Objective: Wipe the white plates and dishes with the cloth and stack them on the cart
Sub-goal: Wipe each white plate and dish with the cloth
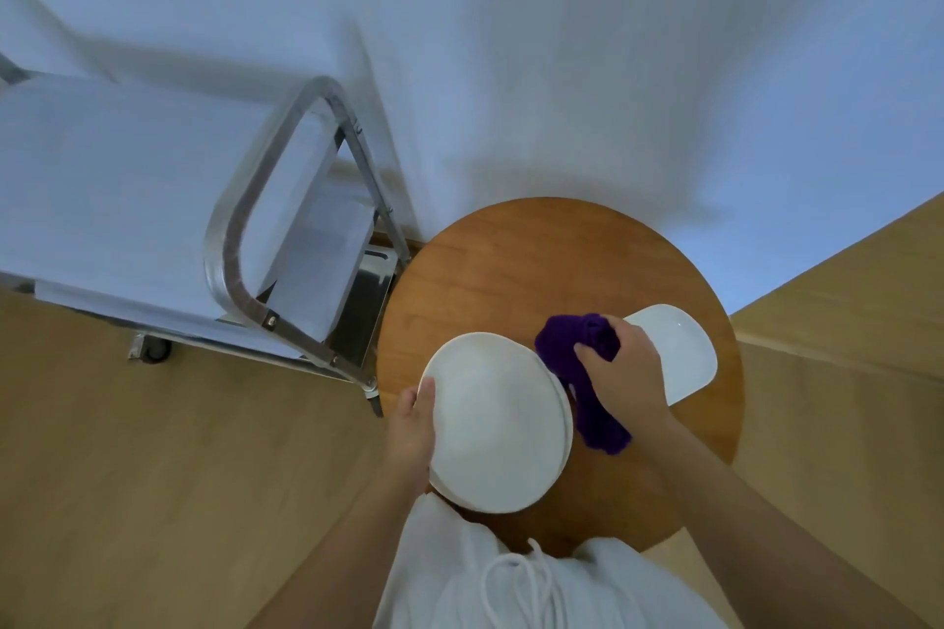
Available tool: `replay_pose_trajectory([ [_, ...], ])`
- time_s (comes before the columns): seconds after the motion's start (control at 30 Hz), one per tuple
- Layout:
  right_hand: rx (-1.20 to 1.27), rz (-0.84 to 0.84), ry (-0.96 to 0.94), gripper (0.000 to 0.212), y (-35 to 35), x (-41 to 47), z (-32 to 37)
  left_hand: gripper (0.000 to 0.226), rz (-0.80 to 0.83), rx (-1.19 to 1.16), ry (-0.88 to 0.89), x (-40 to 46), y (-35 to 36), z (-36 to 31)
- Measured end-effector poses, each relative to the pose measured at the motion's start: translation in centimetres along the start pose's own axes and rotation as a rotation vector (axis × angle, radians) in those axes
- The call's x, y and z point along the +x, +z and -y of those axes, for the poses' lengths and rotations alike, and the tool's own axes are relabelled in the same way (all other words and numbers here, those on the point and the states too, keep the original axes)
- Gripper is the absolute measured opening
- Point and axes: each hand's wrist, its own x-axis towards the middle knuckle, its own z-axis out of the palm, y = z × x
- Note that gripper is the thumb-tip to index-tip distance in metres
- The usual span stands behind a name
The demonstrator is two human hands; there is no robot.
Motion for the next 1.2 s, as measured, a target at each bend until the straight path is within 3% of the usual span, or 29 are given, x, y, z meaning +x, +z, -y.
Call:
replay_pose_trajectory([
  [0.13,0.013,0.039,0.036,0.041,0.3,-0.3,-0.3,0.036,0.004,-0.043,0.018,0.3,-0.4,1.6],
  [0.33,0.024,0.091,0.036,0.041,1.0,-0.3,0.0,0.045,-0.213,0.416,0.199,2.0,-0.8,2.5],
  [0.4,0.036,0.092,0.014,0.041,1.2,-0.1,0.3,0.048,-0.284,0.452,0.202,2.3,-0.7,2.2],
  [0.57,0.080,0.089,-0.020,0.040,1.2,1.3,1.8,0.052,-0.158,0.682,0.166,3.8,-0.7,2.7],
  [0.73,0.140,0.054,-0.077,0.042,1.3,4.6,4.2,0.055,-0.029,0.513,0.154,4.8,-0.3,3.4],
  [0.87,0.139,0.071,-0.071,0.040,3.0,7.6,4.8,0.055,-0.033,0.447,0.109,5.0,0.4,3.9],
  [1.1,-0.109,0.290,-0.047,0.047,7.7,9.3,2.9,0.067,-0.139,0.474,0.085,5.0,1.2,4.0],
  [1.2,-0.183,0.353,-0.011,0.040,9.0,9.3,2.1,0.057,-0.146,0.445,0.092,5.6,1.1,4.2],
])
